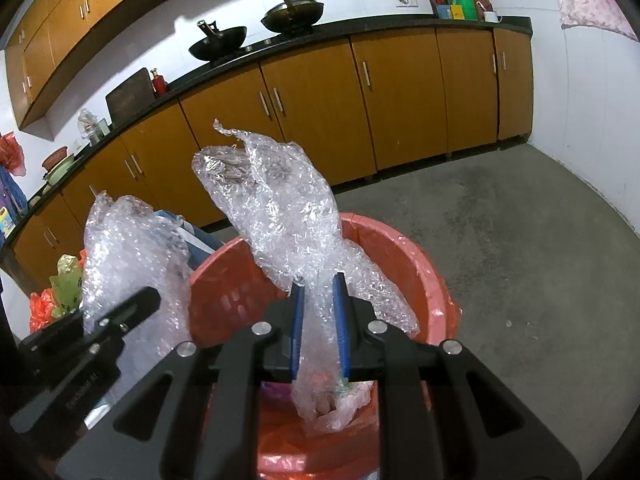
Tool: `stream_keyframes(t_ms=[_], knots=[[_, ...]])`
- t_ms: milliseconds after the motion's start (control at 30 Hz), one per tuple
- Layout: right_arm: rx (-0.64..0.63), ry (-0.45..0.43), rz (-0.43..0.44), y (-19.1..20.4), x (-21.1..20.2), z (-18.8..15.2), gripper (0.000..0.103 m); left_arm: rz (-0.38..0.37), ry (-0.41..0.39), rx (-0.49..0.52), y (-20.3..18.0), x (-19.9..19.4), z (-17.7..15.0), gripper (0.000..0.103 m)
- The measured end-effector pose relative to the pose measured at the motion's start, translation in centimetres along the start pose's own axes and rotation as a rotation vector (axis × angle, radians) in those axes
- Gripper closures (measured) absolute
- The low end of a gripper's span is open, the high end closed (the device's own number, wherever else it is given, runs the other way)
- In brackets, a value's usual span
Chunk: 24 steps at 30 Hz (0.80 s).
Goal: Collect trash
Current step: 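Carry both bubble wraps over the wastebasket and open both tools to drop them, then move both open tools back over the table to the red and green bags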
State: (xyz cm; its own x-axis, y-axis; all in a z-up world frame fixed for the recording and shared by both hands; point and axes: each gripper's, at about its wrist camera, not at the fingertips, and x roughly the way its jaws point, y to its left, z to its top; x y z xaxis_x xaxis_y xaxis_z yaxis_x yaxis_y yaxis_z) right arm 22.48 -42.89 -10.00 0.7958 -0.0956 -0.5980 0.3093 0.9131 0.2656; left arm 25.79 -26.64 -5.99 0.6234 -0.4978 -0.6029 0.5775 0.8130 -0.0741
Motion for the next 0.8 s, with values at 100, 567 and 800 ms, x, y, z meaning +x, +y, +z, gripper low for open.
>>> stream_keyframes(t_ms=[100, 567, 800], knots=[[0.003, -0.003, 0.003, -0.2, 0.2, 0.1, 0.080, -0.002, 0.010, 0.002, -0.2, 0.4, 0.0, 0.078], [0.013, -0.036, -0.002, -0.9, -1.9, 0.0, 0.063, 0.055, -0.005, -0.075, 3.2, -1.7, -1.3, 0.052], [-0.028, -0.037, 0.059, 2.3, -2.7, 0.3, 0.061, 0.169, -0.043, -0.167, 8.5, -6.3, -3.6, 0.047]])
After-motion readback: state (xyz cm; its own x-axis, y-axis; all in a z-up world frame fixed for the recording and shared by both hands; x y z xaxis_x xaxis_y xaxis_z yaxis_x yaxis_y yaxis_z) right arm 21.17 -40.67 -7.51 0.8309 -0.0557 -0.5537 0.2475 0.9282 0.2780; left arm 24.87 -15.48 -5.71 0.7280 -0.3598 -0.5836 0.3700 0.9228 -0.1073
